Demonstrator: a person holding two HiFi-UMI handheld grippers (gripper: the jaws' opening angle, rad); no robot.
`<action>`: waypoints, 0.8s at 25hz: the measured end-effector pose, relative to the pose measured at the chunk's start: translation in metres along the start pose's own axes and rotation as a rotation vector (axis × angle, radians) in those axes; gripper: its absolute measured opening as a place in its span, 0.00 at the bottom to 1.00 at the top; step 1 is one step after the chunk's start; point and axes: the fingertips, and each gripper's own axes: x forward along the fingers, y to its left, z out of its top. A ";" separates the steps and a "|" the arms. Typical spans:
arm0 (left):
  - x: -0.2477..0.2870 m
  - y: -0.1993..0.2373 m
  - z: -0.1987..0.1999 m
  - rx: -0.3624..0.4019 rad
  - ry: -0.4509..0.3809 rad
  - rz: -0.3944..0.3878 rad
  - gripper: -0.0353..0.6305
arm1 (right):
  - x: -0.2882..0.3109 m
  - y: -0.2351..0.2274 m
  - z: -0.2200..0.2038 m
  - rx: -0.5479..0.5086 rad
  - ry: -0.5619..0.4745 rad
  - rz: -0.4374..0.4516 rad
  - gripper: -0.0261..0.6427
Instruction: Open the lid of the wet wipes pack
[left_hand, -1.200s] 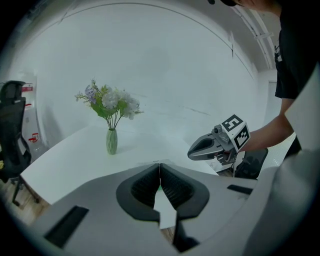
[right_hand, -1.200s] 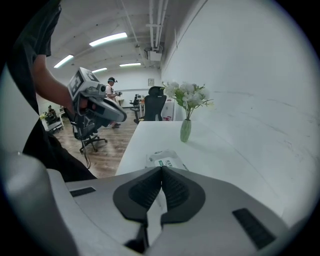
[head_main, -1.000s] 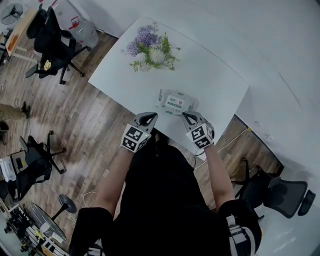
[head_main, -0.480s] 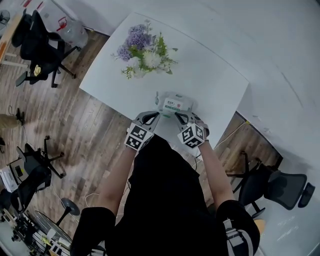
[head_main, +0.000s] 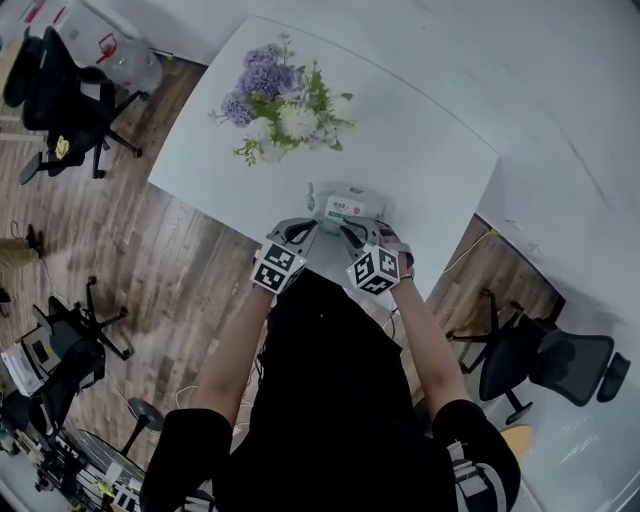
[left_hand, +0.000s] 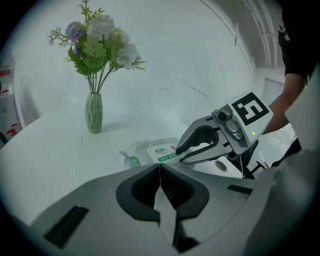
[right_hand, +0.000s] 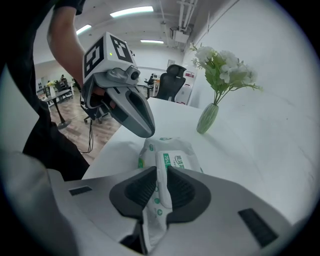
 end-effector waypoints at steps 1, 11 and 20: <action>0.002 0.001 0.000 -0.001 -0.002 -0.002 0.09 | 0.002 0.001 0.000 -0.010 0.006 0.002 0.16; 0.017 0.000 -0.012 -0.023 0.049 -0.053 0.09 | 0.012 0.002 -0.003 -0.076 0.059 -0.002 0.18; 0.023 0.002 -0.018 -0.027 0.076 -0.079 0.09 | 0.014 -0.002 -0.002 -0.136 0.096 -0.024 0.18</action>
